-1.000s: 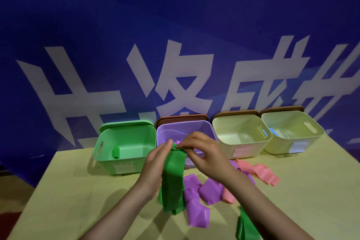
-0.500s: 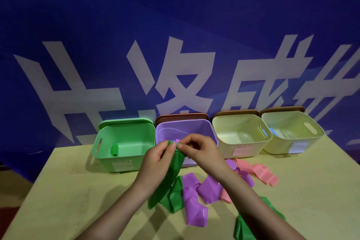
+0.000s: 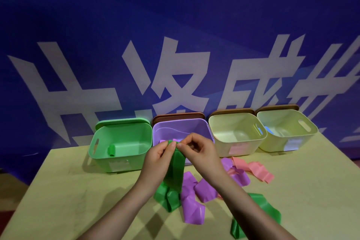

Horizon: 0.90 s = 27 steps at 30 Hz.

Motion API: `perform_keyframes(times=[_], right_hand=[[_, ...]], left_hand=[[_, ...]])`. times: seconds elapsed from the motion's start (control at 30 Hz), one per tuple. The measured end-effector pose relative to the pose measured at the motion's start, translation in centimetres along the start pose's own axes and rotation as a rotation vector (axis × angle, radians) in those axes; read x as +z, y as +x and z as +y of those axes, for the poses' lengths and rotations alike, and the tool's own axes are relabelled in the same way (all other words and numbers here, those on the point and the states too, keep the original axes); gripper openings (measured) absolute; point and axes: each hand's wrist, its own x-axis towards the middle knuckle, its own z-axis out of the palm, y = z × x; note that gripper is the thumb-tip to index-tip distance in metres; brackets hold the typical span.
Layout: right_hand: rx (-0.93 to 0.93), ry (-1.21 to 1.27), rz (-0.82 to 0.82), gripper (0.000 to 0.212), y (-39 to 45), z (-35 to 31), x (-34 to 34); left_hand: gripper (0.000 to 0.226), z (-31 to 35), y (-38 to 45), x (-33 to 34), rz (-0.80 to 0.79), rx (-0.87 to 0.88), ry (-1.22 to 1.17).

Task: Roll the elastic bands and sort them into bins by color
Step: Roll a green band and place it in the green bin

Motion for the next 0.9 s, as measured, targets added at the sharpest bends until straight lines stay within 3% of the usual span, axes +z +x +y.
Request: perform_keyframes(times=[0.17,0.4,0.53,0.7,0.9], right_hand=[[-0.100,-0.134,0.038,0.011,0.2,0.4,-0.7],[-0.401,-0.464,0.060,0.014,0.3,0.7,-1.6],[-0.467,-0.530,-0.004,0.015,0.2,0.5,-1.7],[-0.499,-0.633,-0.113,0.007,0.7,0.3,-2.9],[-0.596,-0.715,-0.176,0.009,0.7,0.4,-4.0]], left_hand=[[0.026,0.0,0.1,0.0,-0.040,-0.277,-0.174],[0.022,0.0,-0.4,0.3,0.027,-0.403,-0.304],[0.025,0.3,-0.1,0.6,0.045,-0.396,-0.337],[0.027,-0.2,-0.3,0.8,0.013,-0.303,-0.160],[0.031,-0.2,-0.8,1.1,-0.013,-0.299,-0.127]])
